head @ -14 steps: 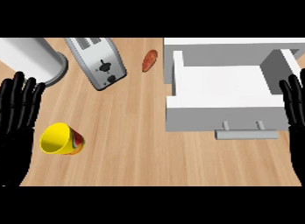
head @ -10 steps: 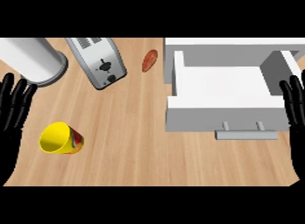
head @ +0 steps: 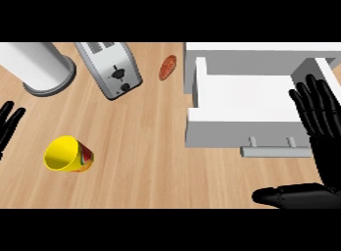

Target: Pick up the cup, place it into the drawer and close the drawer

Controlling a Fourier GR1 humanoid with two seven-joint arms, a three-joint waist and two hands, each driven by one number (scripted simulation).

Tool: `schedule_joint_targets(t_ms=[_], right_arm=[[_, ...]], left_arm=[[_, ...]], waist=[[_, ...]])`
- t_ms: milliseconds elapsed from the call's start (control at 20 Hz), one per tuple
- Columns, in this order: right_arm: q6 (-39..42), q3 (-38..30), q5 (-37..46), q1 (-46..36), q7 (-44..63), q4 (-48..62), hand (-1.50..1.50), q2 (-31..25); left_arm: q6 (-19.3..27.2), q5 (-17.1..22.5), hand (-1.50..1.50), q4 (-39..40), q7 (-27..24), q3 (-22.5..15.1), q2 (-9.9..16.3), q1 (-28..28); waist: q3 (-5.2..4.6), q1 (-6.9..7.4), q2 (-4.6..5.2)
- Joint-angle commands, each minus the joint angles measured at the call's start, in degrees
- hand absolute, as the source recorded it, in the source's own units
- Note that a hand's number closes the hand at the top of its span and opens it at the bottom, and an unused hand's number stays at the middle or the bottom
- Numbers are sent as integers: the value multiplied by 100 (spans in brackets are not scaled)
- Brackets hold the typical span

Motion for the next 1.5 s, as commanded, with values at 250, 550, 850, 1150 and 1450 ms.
schedule_joint_targets(t_ms=[250, 550, 850, 1150, 1450], right_arm=[[209, -220, -72, -773, -96, 865, -150, -39], [350, -431, -110, -1009, -213, 1071, -150, -115], [466, -627, -287, -1005, 43, 918, -150, -247], [458, -656, -339, -1285, 65, 1022, -150, -194], [400, -620, -75, -1396, 42, 1208, -150, -190]], left_arm=[[-818, -517, -150, 2077, -792, 367, 144, -399], [-753, -912, -150, 2858, -890, 446, 243, -760], [-1164, -1655, -150, 4220, -2296, 666, 399, -582], [-897, -2515, -150, 6494, -3356, 541, 522, -1816], [-706, -3037, -150, 7563, -4452, 325, 447, -1915]], waist=[[-1, -39, 4], [0, -33, 0], [-2, -38, 0], [-8, -100, 17], [-4, -60, 6]])
